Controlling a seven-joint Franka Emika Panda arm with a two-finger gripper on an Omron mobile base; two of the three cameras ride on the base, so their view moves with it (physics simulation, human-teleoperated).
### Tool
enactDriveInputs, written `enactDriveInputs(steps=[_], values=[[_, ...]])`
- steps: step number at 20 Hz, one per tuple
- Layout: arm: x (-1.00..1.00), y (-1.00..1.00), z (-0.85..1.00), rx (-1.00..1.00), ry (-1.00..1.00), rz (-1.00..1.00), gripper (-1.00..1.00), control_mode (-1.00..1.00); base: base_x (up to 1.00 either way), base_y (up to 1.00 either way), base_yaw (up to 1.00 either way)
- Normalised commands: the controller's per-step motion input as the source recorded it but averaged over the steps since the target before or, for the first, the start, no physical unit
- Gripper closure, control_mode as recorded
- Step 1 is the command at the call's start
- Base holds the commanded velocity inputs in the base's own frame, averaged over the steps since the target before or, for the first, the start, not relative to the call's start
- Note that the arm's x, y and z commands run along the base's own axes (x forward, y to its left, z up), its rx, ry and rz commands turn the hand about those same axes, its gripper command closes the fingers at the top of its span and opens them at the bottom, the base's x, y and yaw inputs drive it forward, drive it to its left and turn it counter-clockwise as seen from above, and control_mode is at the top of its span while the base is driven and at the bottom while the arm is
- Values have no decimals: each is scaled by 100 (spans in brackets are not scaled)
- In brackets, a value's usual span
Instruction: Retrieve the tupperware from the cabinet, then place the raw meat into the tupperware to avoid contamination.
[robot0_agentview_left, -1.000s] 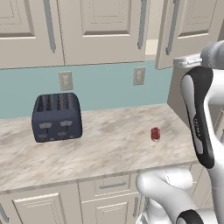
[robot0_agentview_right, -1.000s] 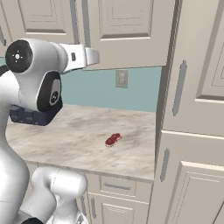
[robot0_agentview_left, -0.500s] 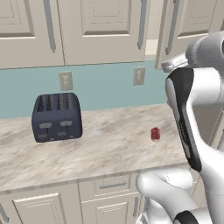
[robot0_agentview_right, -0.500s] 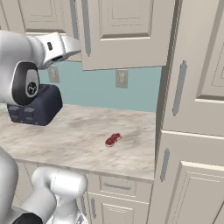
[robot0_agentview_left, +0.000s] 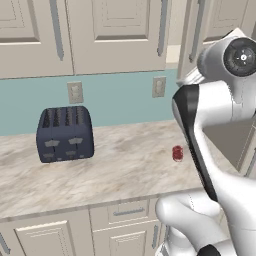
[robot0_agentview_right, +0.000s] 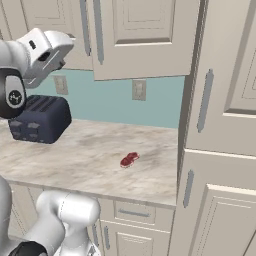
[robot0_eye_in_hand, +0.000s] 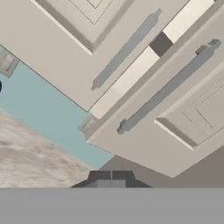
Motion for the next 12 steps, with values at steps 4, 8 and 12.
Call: enactDriveInputs(steps=[4,8,12], values=[[0,24,0,-25,15,3,100,-100,0,0,0],[0,21,0,-22,22,2,100,-100,0,0,0],[1,26,0,-19,22,0,100,-100,0,0,0]])
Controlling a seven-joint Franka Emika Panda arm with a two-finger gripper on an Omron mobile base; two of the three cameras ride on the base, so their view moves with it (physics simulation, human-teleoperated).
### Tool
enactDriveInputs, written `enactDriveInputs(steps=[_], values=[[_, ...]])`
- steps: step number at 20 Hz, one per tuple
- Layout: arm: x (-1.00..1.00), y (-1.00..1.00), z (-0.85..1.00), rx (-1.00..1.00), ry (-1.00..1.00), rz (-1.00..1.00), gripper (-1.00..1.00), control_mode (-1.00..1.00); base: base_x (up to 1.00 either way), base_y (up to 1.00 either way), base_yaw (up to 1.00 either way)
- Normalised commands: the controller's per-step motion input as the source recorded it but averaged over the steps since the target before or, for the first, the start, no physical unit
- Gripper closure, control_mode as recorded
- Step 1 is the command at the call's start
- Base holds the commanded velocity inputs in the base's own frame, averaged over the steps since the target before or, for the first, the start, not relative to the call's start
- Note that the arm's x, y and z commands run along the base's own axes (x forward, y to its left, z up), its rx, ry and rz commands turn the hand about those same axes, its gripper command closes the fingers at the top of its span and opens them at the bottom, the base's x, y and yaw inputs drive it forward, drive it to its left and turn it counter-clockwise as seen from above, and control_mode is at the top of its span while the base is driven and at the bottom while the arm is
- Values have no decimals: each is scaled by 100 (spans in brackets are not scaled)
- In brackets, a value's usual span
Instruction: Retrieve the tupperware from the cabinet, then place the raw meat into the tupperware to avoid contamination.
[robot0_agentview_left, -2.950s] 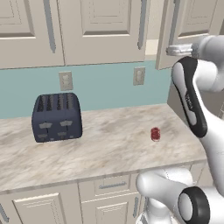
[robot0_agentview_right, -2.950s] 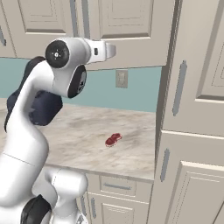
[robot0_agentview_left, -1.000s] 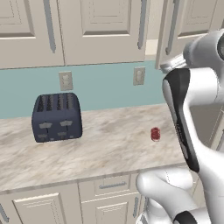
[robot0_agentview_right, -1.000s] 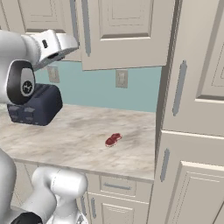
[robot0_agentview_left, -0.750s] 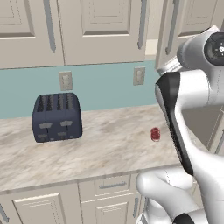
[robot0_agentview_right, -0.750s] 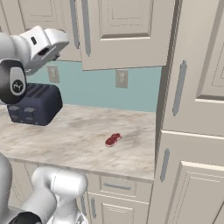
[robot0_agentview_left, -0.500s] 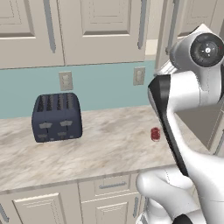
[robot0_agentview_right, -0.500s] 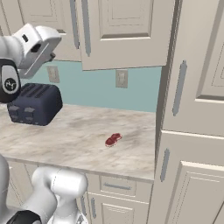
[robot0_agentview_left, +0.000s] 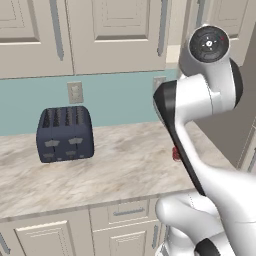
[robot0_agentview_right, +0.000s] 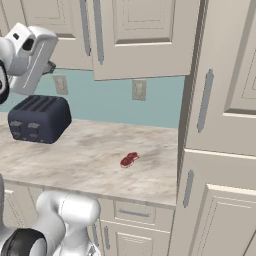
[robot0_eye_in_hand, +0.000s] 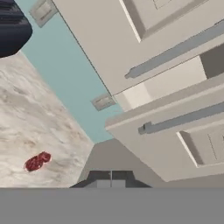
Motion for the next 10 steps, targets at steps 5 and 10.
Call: enactDriveInputs(steps=[5,10], values=[[0,26,0,-16,19,0,-100,-100,0,0,0],[0,16,0,-13,7,0,-100,-100,0,0,0]])
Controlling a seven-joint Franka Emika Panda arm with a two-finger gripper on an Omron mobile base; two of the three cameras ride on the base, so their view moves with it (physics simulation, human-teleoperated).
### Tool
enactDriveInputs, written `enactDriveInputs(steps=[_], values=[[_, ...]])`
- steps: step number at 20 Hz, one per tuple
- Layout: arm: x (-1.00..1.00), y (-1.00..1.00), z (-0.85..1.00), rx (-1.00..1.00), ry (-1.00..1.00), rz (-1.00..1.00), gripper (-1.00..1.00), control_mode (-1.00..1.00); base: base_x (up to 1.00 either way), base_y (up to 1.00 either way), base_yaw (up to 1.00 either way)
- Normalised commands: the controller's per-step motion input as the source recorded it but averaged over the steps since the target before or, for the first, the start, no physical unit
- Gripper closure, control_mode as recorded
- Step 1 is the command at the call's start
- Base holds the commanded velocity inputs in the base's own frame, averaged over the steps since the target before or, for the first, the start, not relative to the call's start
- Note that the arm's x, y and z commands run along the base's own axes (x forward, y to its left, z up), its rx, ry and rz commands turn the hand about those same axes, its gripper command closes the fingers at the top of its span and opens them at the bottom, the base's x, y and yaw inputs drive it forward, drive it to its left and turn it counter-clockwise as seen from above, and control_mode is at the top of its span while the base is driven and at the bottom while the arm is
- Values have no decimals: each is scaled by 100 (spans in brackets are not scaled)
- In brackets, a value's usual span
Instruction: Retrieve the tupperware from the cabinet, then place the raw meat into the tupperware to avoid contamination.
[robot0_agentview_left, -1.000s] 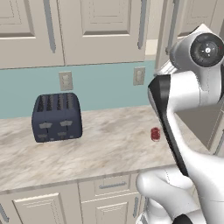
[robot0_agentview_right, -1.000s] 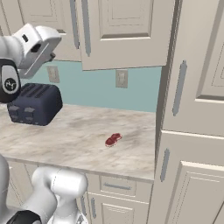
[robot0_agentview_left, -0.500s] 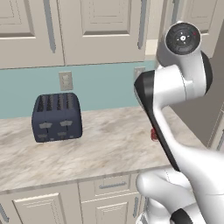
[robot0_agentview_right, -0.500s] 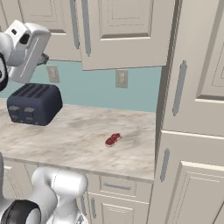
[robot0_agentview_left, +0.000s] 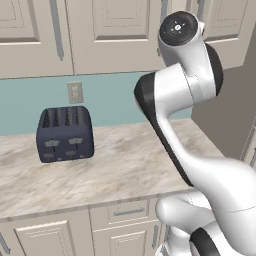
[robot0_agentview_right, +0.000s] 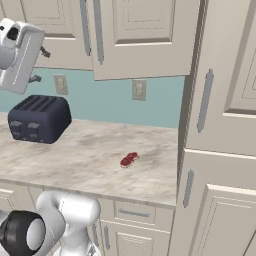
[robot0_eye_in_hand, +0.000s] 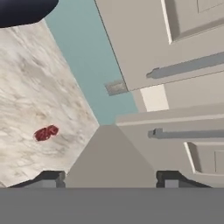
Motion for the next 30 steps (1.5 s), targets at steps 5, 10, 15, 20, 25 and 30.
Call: enactDriveInputs(steps=[5,10,15,20,25,30], values=[[0,-1,-10,-13,-6,-2,-100,-100,0,0,0],[3,-12,-24,-9,-8,-4,-100,-100,0,0,0],[21,-12,-26,-6,-4,-2,-100,-100,0,0,0],[31,-9,-31,-5,-11,0,-100,-100,0,0,0],[26,-2,-13,-4,-3,-2,-100,-100,0,0,0],[14,-4,-4,-2,-1,-4,-100,-100,0,0,0]])
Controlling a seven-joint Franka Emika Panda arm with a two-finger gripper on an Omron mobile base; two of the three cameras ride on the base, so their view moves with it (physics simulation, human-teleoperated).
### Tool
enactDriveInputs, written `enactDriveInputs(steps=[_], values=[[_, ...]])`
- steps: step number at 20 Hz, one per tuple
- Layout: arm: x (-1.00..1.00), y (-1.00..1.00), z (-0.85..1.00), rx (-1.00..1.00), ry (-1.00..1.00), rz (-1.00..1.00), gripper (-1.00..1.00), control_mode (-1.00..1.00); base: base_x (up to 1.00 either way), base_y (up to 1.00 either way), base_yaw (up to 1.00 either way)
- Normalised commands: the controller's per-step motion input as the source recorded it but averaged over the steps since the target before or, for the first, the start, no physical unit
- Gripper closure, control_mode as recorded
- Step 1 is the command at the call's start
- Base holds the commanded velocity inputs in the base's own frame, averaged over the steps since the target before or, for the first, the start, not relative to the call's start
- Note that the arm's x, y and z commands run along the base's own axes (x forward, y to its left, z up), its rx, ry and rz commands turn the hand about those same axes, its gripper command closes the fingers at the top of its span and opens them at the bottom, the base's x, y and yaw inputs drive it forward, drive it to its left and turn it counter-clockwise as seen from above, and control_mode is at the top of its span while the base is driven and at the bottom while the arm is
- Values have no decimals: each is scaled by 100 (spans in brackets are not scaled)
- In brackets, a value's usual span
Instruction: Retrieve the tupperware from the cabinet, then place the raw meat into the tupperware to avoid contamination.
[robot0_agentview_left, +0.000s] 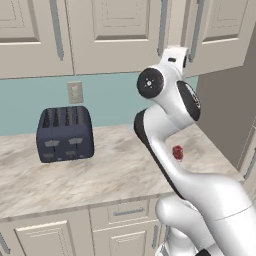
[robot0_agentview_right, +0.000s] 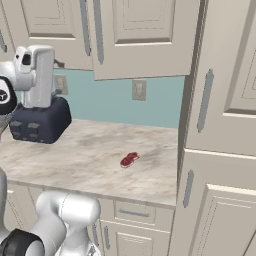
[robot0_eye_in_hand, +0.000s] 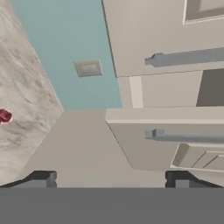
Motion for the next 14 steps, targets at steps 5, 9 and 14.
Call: enactDriveInputs(steps=[5,9,14], values=[[16,-8,0,-2,-1,-5,-100,-100,0,0,0],[17,-9,0,-1,0,-6,-100,-100,0,0,0],[27,-6,0,-2,0,-5,-100,-100,0,0,0]])
